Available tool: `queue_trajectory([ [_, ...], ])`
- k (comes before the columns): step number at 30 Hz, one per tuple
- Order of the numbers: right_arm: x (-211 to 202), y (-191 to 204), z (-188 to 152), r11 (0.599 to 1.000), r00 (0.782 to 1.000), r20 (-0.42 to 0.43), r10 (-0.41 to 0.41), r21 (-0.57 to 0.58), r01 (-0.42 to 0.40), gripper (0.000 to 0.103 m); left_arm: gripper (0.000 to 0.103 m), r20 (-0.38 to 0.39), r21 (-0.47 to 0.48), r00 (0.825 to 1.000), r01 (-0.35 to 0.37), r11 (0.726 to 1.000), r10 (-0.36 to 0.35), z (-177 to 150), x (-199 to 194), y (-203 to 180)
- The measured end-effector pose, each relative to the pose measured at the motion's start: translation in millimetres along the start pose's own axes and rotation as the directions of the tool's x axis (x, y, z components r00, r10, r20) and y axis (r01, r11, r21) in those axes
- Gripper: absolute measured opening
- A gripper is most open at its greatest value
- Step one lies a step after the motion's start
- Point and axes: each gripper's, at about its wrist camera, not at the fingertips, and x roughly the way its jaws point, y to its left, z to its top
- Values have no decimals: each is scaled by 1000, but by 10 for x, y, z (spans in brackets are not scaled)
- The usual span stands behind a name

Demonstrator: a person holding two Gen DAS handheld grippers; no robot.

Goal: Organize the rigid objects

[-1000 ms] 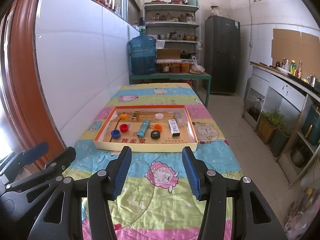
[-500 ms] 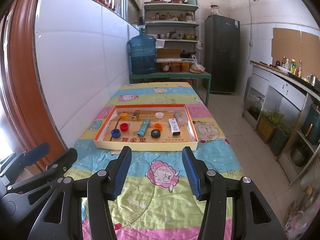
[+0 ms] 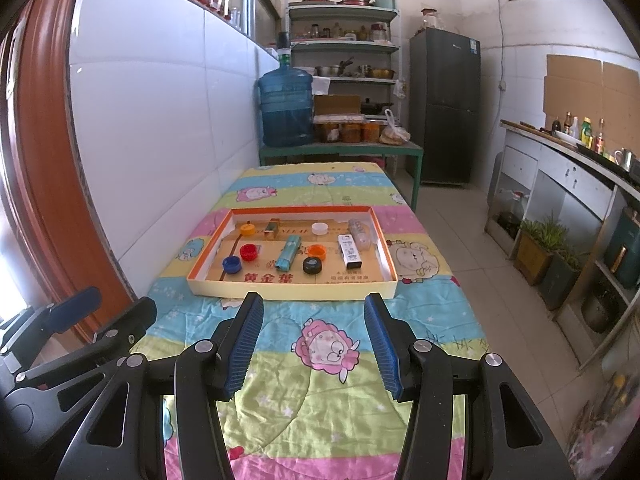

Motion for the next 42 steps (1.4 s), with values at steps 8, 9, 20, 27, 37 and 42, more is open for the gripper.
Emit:
queue_trajectory([
  [8,12,4,-23,1000,1000,-2,0,-1,0,54,57,-1,-1,1000,1,1000,-1,3,7,10],
  [9,13,7,-20,1000,1000,-3,0,-1,0,54,57,-1,-1,1000,1,1000,-1,0,6,7],
  [20,17,7,-34,1000,1000,-3,1,-1,-1,54,57,-3,-1,1000,0,1000,0,-1,14,11],
  [27,20,14,-20,1000,1000,-4,1,-1,-1,54,57,-5,-1,1000,2,1000,-2,-30,32,15],
  [37,20,18,-14,1000,1000,-5,0,-2,0,54,57,-5,-2,1000,2,1000,-2,-27,29,15],
  [42,21,21,-11,1000,1000,-5,0,-3,0,54,57,-6,-1,1000,1,1000,-1,-15,34,21],
])
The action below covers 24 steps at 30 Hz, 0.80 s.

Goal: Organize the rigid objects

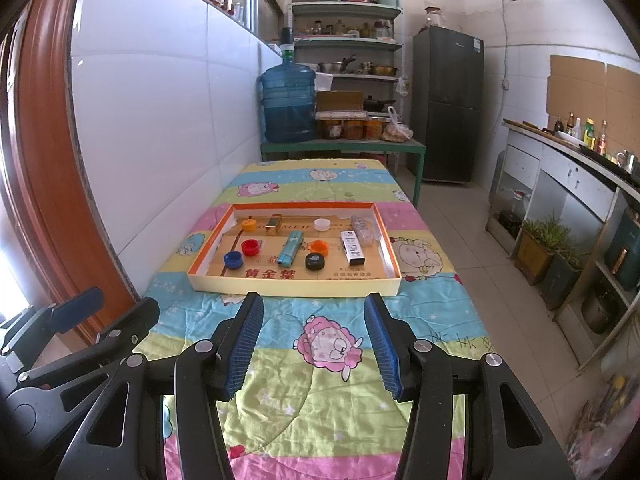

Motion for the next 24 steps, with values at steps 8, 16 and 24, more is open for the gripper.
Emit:
queue_trajectory([
  [8,1,4,3,1000,1000,0,-1,0,1,54,57,0,-1,1000,1,1000,-1,2,1,3],
  [16,4,4,3,1000,1000,-1,0,1,0,54,57,-1,-1,1000,0,1000,0,6,0,5],
  [24,10,17,-3,1000,1000,-2,1,0,-1,54,57,-1,-2,1000,2,1000,-2,8,0,7],
])
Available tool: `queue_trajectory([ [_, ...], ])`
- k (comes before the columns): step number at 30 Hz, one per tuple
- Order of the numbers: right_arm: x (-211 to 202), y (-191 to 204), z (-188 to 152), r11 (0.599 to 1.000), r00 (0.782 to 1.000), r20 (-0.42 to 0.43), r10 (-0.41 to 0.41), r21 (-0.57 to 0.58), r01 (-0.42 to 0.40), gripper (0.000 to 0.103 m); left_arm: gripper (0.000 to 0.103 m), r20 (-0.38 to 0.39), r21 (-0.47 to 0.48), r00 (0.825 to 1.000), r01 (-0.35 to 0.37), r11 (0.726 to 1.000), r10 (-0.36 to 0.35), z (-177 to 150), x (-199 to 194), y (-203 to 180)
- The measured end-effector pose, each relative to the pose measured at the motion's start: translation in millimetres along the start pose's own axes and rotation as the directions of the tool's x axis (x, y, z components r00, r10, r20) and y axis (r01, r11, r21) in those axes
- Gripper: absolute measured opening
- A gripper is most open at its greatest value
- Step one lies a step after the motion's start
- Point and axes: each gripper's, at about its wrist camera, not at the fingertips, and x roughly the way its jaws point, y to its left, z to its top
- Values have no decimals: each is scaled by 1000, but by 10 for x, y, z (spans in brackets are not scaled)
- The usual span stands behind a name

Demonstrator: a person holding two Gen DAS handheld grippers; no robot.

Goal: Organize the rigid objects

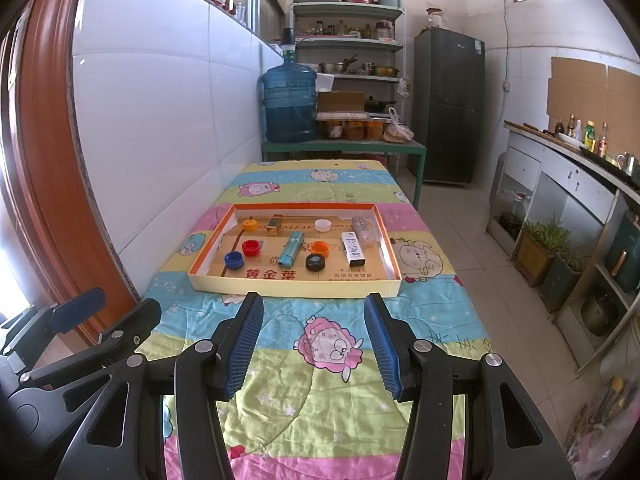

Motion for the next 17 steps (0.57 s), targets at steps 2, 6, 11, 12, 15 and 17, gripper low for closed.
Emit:
queue_trajectory([
  [2,0,0,-1,1000,1000,0,-1,0,1,54,57,0,0,1000,-1,1000,1,1,-1,0],
  [6,-2,1,3,1000,1000,1,-1,-1,1,54,57,0,0,1000,-1,1000,1,4,0,1],
  [11,10,0,-30,1000,1000,3,-1,-4,1,54,57,-3,0,1000,-1,1000,1,-31,20,4],
  [12,11,5,-34,1000,1000,3,-1,-4,1,54,57,-4,0,1000,-2,1000,2,-47,24,3],
  [15,10,7,-29,1000,1000,2,-1,-3,1,54,57,-6,0,1000,-5,1000,5,-73,45,1],
  [17,11,6,-32,1000,1000,2,-1,-4,1,54,57,-9,-2,1000,-6,1000,6,-94,64,4],
])
